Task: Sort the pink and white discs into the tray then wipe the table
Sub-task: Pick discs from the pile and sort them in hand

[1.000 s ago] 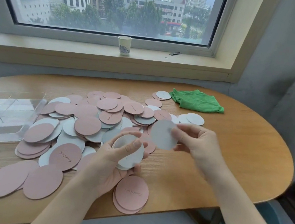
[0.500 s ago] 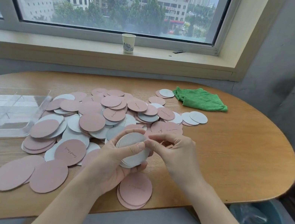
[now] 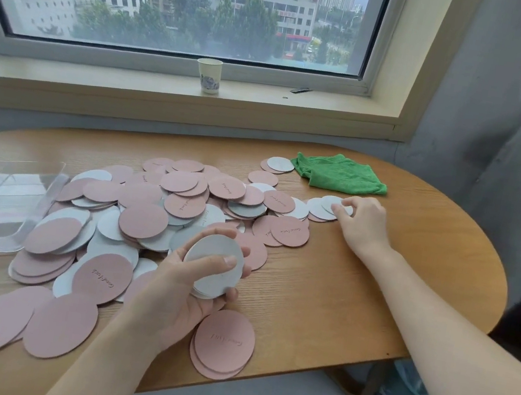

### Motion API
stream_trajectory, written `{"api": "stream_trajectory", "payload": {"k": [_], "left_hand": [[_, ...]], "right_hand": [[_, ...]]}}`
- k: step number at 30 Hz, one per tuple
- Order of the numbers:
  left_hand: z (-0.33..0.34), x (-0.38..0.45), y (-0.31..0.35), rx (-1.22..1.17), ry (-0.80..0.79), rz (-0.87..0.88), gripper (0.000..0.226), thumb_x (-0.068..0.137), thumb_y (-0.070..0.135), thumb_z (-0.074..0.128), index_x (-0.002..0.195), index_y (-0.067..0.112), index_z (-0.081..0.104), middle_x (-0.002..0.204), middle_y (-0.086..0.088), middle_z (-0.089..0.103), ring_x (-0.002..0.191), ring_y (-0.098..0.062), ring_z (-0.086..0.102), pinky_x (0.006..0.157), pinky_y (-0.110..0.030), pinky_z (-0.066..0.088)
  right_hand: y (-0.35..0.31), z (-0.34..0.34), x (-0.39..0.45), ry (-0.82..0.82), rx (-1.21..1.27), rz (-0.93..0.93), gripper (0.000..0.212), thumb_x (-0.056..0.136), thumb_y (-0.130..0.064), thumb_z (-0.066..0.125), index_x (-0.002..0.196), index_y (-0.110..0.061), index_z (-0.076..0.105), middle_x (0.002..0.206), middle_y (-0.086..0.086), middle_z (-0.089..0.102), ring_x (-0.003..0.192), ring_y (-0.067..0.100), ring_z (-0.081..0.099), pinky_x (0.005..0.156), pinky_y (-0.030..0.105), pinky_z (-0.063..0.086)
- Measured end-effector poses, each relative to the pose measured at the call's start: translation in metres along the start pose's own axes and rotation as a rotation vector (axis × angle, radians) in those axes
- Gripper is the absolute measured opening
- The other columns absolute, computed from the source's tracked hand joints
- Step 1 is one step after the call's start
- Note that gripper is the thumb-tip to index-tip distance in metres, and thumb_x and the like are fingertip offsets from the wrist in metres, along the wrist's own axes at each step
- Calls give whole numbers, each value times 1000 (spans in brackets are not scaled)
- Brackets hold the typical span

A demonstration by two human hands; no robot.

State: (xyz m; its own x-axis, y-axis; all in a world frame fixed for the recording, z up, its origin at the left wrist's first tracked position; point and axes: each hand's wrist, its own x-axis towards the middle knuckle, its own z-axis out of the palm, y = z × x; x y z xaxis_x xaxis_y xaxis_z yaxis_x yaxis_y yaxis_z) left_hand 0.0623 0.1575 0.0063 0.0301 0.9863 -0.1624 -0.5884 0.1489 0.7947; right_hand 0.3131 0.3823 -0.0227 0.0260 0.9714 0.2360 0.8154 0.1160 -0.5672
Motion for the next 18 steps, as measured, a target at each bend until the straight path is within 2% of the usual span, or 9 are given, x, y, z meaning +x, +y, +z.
{"api": "stream_trajectory", "payload": {"k": [5, 9, 13, 15, 18], "left_hand": [[0, 2, 0, 33, -4, 4, 40, 71, 1, 76, 106, 20, 77, 112, -18, 73, 91, -31, 69, 59, -32, 50], [-1, 5, -1, 49, -11, -4, 42, 71, 1, 78, 109, 19, 76, 114, -19, 72, 93, -32, 69, 59, -33, 51], [-1, 6, -2, 61, -9, -10, 44, 70, 0, 79, 109, 19, 76, 115, -20, 73, 94, -33, 70, 58, -33, 53], [0, 6, -2, 54, -4, -13, 44, 70, 1, 79, 110, 18, 76, 114, -20, 72, 94, -33, 69, 58, -33, 53], [2, 5, -1, 43, -4, -12, 41, 72, 6, 81, 110, 18, 75, 113, -20, 72, 93, -33, 69, 58, -32, 52]], "right_hand": [[0, -6, 16, -102, -75, 45, 55, 92, -53, 63, 133, -17, 62, 137, 11, 59, 134, 30, 43, 107, 44, 40], [-7, -8, 23, -153, 12, 60, 58, 88, -46, 72, 137, -16, 60, 138, 9, 60, 132, 27, 50, 110, 42, 41], [-12, -13, 28, -193, 71, 122, 74, 77, -37, 86, 139, -12, 56, 140, 8, 58, 132, 26, 51, 111, 39, 40], [-11, -14, 26, -170, 110, 133, 60, 77, -29, 87, 129, -11, 63, 130, 9, 63, 123, 24, 56, 103, 34, 44], [-10, -16, 16, -95, 210, 116, 21, 85, -21, 80, 102, -13, 72, 105, 5, 69, 100, 19, 62, 79, 26, 44]]}}
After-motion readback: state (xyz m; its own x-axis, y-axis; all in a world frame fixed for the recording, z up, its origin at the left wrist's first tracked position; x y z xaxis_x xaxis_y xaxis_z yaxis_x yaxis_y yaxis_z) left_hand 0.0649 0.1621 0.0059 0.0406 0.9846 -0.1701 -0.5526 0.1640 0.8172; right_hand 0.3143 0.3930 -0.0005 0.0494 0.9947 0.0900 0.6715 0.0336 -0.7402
